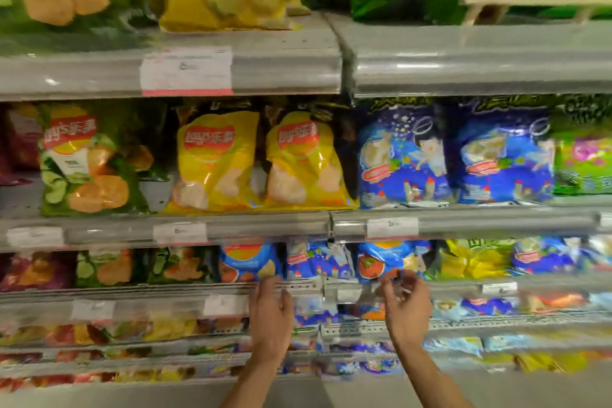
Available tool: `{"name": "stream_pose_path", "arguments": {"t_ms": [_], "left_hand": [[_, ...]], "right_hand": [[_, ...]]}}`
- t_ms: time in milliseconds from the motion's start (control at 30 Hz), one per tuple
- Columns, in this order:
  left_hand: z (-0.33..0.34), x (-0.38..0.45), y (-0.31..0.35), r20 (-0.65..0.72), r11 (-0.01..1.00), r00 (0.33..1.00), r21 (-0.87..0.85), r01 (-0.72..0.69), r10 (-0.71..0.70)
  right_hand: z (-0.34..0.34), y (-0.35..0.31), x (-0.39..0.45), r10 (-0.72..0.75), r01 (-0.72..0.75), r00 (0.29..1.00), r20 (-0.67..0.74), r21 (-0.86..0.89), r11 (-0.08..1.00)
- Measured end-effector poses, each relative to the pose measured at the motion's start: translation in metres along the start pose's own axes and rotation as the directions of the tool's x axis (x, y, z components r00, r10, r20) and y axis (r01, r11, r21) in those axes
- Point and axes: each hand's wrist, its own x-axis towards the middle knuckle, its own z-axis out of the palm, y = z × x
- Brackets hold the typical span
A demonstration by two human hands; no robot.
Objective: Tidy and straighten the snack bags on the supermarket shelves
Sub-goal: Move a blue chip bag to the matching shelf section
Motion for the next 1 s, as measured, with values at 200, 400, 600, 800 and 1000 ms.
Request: {"name": "stream_pose_path", "arguments": {"t_ms": [200, 400, 600, 800, 1000], "left_hand": [[0.028, 0.017, 0.04, 0.091, 1.0, 0.996, 0.024, -0.002, -0.001], [0.04, 0.061, 0.059, 0.165, 0.99, 0.98, -0.072, 0.122, -0.109], [0.049, 0.083, 0.051, 0.25, 0.96, 0.938, -0.076, 0.268, -0.242], [0.042, 0.094, 0.042, 0.301, 0.894, 0.87, -0.102, 0.436, -0.389], [0.043, 0.083, 0.041, 0.253, 0.917, 0.921, -0.193, 0.348, -0.297]], "right_hand": [[-0.027, -0.002, 0.058, -0.028, 0.085, 0.979, 0.204, -0.278, 0.957], [-0.018, -0.004, 0.096, 0.121, -0.016, 0.863, 0.491, -0.212, 0.977], [-0.005, 0.005, 0.111, 0.15, 0.015, 0.858, 0.492, -0.315, 0.949], [-0.011, -0.01, 0.107, 0.121, 0.091, 0.919, 0.375, -0.5, 0.861], [-0.036, -0.009, 0.092, -0.007, 0.097, 0.964, 0.265, -0.327, 0.94]]}}
